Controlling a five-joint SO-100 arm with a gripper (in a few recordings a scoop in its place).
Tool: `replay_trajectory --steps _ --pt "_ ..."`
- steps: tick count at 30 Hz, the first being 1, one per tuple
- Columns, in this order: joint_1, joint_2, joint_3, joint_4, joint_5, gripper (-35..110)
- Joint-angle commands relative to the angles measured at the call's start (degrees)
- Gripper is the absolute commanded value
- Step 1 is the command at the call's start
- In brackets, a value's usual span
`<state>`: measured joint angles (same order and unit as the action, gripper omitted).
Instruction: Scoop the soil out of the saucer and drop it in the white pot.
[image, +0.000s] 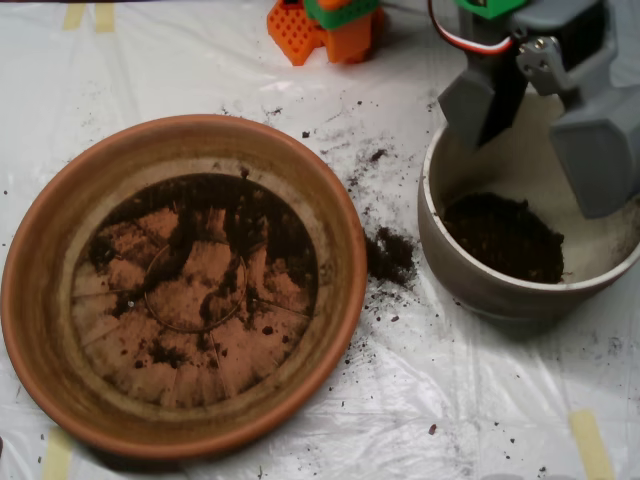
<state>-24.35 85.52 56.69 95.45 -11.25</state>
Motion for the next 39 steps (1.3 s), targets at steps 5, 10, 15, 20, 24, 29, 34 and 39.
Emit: replay_trajectory --steps 5,10,15,20,24,29,34,39 --pt "1.67 12.48 -1.93 -2.99 1.14 37" --pt "2.2 29.53 15.56 -13.71 1.58 39" --pt "4.22 49.66 39.29 -27.51 -0.09 41" --pt "9.23 63.63 53.96 -32.34 -1.05 44" --pt "12.22 76.64 65.48 -35.16 -0.44 45" --pt "11.95 87.28 74.18 -34.19 -1.14 44" --pt "12.66 95.27 78.93 -30.85 0.18 45" --pt "13.8 105.21 84.9 -28.04 0.44 45"
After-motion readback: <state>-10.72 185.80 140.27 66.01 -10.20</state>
